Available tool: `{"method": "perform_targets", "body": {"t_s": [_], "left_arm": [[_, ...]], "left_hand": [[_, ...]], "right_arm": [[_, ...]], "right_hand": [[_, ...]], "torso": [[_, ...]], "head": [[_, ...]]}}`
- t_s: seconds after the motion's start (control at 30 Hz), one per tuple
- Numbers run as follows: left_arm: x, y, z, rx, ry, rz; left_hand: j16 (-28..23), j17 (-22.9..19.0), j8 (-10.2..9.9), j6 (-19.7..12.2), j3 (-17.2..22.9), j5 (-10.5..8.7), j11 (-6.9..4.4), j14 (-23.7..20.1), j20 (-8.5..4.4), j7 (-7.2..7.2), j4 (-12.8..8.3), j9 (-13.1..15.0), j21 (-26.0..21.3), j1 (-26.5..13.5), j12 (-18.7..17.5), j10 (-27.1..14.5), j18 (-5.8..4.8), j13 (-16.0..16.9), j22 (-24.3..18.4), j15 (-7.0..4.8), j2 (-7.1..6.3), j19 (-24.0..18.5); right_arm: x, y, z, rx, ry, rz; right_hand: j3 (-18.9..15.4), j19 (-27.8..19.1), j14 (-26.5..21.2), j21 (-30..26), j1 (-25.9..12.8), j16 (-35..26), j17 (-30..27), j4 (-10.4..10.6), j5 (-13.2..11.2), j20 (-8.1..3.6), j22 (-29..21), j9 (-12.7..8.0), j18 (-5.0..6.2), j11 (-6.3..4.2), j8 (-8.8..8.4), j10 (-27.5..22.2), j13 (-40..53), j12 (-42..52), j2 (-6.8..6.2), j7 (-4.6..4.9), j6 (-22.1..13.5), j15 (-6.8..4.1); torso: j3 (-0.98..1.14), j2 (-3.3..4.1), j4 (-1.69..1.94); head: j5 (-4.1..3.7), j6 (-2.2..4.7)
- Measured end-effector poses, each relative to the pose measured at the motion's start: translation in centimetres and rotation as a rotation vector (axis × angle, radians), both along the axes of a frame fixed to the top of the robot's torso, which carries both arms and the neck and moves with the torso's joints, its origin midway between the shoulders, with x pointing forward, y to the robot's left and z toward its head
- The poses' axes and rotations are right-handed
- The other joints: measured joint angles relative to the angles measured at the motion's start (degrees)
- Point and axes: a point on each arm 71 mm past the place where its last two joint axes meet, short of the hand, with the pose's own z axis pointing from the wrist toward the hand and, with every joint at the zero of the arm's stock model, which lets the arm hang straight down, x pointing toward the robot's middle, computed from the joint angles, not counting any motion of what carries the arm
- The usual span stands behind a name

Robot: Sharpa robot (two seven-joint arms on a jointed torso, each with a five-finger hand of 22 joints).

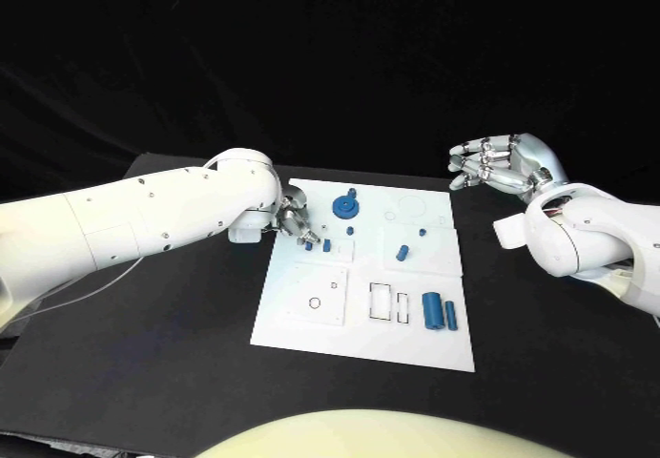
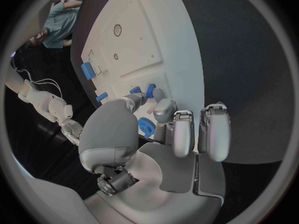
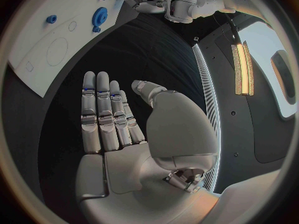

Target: Assemble the parts on the task board

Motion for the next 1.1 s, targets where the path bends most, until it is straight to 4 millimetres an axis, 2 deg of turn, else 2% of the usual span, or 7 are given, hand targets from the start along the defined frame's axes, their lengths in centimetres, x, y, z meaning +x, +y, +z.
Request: {"method": "perform_targets", "body": {"t_s": [0.2, 0.37, 0.67, 0.8, 0.87, 0.97, 1.1], "left_arm": [[0.0, 0.3, 0.0, -0.007, -0.001, 0.008], [0.0, 0.5, -0.1, -0.044, -0.013, 0.031], [0.3, 1.1, 0.2, -0.138, -0.064, 0.098], [0.5, 1.2, 0.5, -0.214, -0.087, 0.125], [0.7, 1.3, 0.6, -0.255, -0.102, 0.140], [0.9, 1.5, 1.0, -0.329, -0.134, 0.157], [1.1, 1.1, 1.6, -0.437, -0.190, 0.141]], "left_hand": [[0.0, 0.0, 0.0, -0.1, -0.5, -0.40, 0.00, 0.0, 0.00, 0.12, 0.2, 0.0, 0.0, 0.0, 0.0, 0.0, -0.92, 0.0, 0.0, 0.00, 0.00, 0.0], [0.0, 0.0, -0.7, -1.6, -3.1, -5.17, 0.51, 0.0, 0.00, 1.34, 0.2, 0.0, -0.5, -1.1, -2.1, -1.6, -0.92, -2.7, 0.0, 0.00, 0.15, 0.0], [0.0, 0.0, -1.4, -3.1, -4.6, -5.18, 1.13, 0.0, 0.00, 1.72, 0.3, 0.0, -1.9, -2.0, -4.5, -3.8, -0.92, -5.7, 0.0, 0.00, 0.45, 0.0], [-1.2, 0.0, -2.3, -5.5, -5.6, -5.18, 1.79, -0.2, 0.04, 2.53, 0.2, -0.5, -4.9, -2.2, -8.8, -8.0, 0.06, -10.9, -0.8, 0.74, 0.68, -2.3], [-4.6, 0.0, -3.7, -7.6, -6.3, -5.18, 2.71, -0.1, 0.65, 3.57, 0.0, -1.4, -8.8, -2.2, -14.1, -12.7, 1.65, -16.8, -5.7, 1.60, 0.68, -5.4], [-7.1, 0.0, -4.9, -9.4, -6.6, -5.18, 3.69, -0.2, 1.48, 4.63, 0.2, -2.4, -11.9, -0.8, -16.0, -15.3, 1.80, -18.9, -9.3, 2.32, 1.15, -7.1], [-24.7, -7.3, -9.6, -14.1, -4.9, -4.87, 6.74, -9.0, 3.81, 7.68, -0.8, -6.6, -31.8, 8.5, -21.4, -23.9, 6.69, -22.1, -32.2, 5.30, 0.82, -21.2]], "right_arm": [[0.0, 0.0, 0.0, 0.000, 0.000, 0.000], [0.0, 0.1, 0.0, 0.001, 0.000, 0.001], [0.1, 0.1, 0.0, 0.001, 0.000, 0.000], [0.1, 0.0, 0.0, 0.001, 0.000, -0.001], [0.1, 0.0, 0.0, 0.001, 0.000, -0.001], [0.1, 0.0, 0.0, 0.001, 0.000, -0.002], [0.1, 0.0, 0.0, 0.000, 0.000, -0.003]], "right_hand": [[0.0, 0.0, 0.0, 0.0, 0.0, 0.0, 0.1, 0.0, 0.0, 0.00, 0.0, 0.0, 0.00, 0.00, 0.00, 0.0, 0.0, 0.0, 0.00, 0.00, 0.0, 0.00], [0.0, 0.0, 0.0, 0.0, 0.0, 0.0, 0.1, 0.0, 0.0, 0.00, 0.0, 0.0, 0.01, 0.00, 0.00, 0.0, 0.0, 0.0, 0.00, 0.00, 0.0, 0.00], [0.2, -0.2, -0.2, -0.3, 0.0, -0.2, 0.0, 0.2, 0.0, 0.21, -0.1, 0.0, 0.00, 0.21, 0.00, -0.2, 0.0, 0.0, 0.00, 0.16, -0.2, -0.22], [0.2, -0.2, -0.2, -0.3, 0.0, -0.2, 0.1, 0.2, 0.0, 0.21, -0.1, 0.0, 0.00, 0.21, 0.00, -0.2, 0.0, 0.0, 0.00, 0.16, -0.2, -0.22], [0.2, -0.2, -0.2, -0.3, 0.0, -0.2, 0.1, 0.2, 0.0, 0.21, -0.1, 0.0, 0.00, 0.21, 0.00, -0.2, 0.0, 0.0, 0.00, 0.16, -0.2, -0.22], [0.2, -0.2, -0.4, -0.3, 0.0, -0.2, 0.1, 0.2, 0.0, 0.21, -0.2, 0.0, 0.00, 0.21, 0.00, -0.2, 0.0, 0.0, 0.00, 0.16, -0.2, -0.02], [0.2, -0.2, -0.4, -0.3, 0.0, -0.2, 0.1, 0.2, 0.0, 0.21, -0.3, 0.0, 0.01, 0.21, 0.00, -0.2, 0.0, -0.3, 0.00, 0.03, -0.3, -0.01]], "torso": [[-0.02, -0.01, 0.03], [-0.02, 0.00, 0.05], [-0.07, 0.07, 0.03], [-0.05, 0.06, 0.08], [-0.05, 0.03, 0.10], [-0.02, 0.03, 0.08], [-0.02, 0.04, 0.04]], "head": [[0.08, 0.15], [-0.02, 0.38], [-0.04, 0.47], [-0.32, 0.49], [-0.47, 0.54], [-0.53, 0.62], [-0.72, 0.71]]}}
